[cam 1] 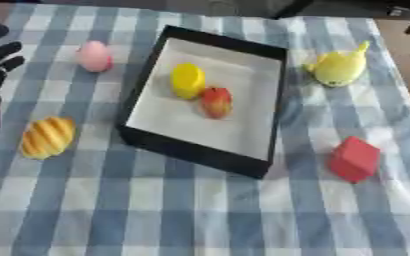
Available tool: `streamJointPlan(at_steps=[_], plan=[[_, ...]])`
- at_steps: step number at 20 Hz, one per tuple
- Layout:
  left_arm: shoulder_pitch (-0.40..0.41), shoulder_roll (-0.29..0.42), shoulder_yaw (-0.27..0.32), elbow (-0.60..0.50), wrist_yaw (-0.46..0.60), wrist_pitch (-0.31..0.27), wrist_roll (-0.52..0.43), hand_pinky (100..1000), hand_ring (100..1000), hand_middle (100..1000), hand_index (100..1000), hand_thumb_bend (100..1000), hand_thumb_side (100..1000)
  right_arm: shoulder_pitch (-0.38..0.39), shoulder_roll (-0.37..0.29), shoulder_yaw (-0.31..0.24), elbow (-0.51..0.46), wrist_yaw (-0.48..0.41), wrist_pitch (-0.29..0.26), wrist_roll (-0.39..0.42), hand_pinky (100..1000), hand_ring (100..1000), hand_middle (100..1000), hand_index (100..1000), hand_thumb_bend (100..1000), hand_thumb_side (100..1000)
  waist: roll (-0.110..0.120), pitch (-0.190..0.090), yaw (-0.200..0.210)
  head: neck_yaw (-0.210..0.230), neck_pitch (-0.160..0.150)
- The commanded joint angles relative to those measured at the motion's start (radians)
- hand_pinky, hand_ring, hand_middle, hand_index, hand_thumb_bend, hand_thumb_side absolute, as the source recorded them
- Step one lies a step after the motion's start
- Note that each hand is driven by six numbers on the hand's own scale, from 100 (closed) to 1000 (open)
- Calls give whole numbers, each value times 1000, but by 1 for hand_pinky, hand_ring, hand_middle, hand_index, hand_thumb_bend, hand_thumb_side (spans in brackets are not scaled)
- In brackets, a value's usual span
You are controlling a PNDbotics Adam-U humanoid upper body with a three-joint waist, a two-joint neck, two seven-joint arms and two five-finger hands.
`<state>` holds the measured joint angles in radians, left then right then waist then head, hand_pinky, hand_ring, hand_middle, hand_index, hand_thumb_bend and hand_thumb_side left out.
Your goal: Pick up objects on the table and place them in the box.
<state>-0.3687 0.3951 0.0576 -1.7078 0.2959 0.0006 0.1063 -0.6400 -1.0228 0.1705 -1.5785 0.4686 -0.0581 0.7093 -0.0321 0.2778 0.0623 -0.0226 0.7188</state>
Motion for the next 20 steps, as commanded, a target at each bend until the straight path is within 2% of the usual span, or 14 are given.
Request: streamJointPlan(at_steps=[1, 6, 12, 15, 20], plan=[[-7, 27, 1, -13, -7, -1, -4, 847, 808, 822, 822, 124, 810, -27, -24, 8, -22, -8, -9, 17, 933, 892, 848, 886, 100, 574, -12, -35, 1, -8, 2], [-10, 25, -1, -13, -7, 0, -6, 847, 809, 822, 822, 124, 810, -60, 4, 30, -18, -2, -17, 18, 933, 896, 861, 900, 100, 557, -11, -35, 4, -13, 1], [-16, 22, -3, -14, -6, 1, -7, 847, 809, 823, 822, 125, 810, -110, 45, 43, 19, 8, -27, -28, 933, 907, 874, 923, 100, 435, -11, -28, 11, -18, -5], [-23, 19, -3, -17, -5, 2, -7, 847, 809, 822, 822, 126, 810, -128, 63, 46, 47, 5, -37, -46, 936, 912, 875, 924, 100, 341, -12, -20, 17, -23, -13], [-38, 15, -2, -24, -3, 1, -3, 847, 809, 821, 821, 127, 808, -148, 86, 51, 77, 8, -63, -61, 941, 917, 875, 923, 100, 284, -13, -2, 30, -36, -31]])
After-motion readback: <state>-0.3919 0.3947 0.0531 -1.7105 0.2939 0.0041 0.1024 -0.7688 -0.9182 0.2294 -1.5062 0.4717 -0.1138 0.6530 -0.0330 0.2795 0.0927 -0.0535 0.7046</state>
